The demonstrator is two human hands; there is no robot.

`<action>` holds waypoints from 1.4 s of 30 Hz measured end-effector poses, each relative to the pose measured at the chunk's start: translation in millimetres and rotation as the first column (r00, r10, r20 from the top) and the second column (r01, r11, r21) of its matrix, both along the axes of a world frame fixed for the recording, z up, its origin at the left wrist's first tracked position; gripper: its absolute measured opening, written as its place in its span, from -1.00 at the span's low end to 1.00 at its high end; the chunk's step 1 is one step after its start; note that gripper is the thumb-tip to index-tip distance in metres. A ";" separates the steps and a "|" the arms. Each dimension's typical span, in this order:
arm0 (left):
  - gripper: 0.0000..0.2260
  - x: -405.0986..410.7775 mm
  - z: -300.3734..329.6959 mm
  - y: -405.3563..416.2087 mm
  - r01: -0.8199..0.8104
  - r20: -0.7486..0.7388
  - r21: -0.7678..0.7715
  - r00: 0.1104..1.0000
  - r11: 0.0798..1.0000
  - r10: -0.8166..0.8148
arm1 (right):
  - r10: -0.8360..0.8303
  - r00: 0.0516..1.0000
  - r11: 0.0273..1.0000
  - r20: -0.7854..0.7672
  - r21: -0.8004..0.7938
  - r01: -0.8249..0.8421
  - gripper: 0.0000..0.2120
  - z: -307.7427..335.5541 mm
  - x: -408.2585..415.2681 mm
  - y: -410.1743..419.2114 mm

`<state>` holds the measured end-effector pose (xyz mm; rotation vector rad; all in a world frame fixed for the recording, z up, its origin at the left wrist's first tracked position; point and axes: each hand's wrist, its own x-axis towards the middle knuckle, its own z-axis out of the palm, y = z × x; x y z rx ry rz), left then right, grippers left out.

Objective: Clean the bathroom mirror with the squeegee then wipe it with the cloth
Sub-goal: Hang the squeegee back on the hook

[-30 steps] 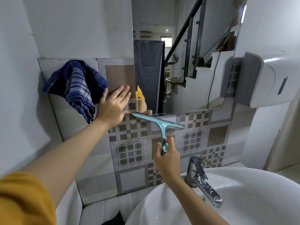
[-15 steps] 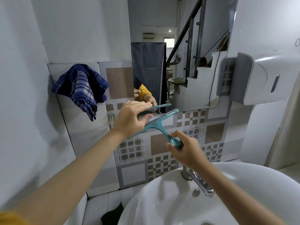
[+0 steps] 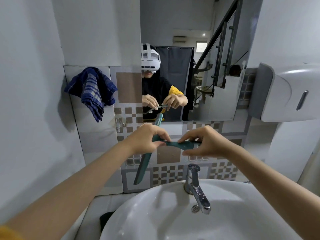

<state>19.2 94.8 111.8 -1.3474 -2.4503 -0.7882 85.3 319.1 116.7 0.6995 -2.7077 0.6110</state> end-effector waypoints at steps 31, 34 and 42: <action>-0.47 -29.5 -148.0 -85.3 -0.509 0.335 0.494 0.859 0.705 0.386 | 0.147 0.989 0.841 0.015 -0.529 -0.117 -0.19 -92.5 -152.0 -156.4; -0.47 -34.6 -157.4 -90.4 -0.535 0.345 0.499 0.845 0.682 0.409 | 0.182 0.982 0.842 0.054 -0.524 -0.127 -0.22 -98.4 -163.4 -162.3; -0.48 -47.2 -169.8 -99.4 -0.597 0.425 0.477 0.799 0.645 0.425 | 0.175 0.980 0.848 0.095 -0.521 -0.101 -0.26 -107.8 -179.0 -173.2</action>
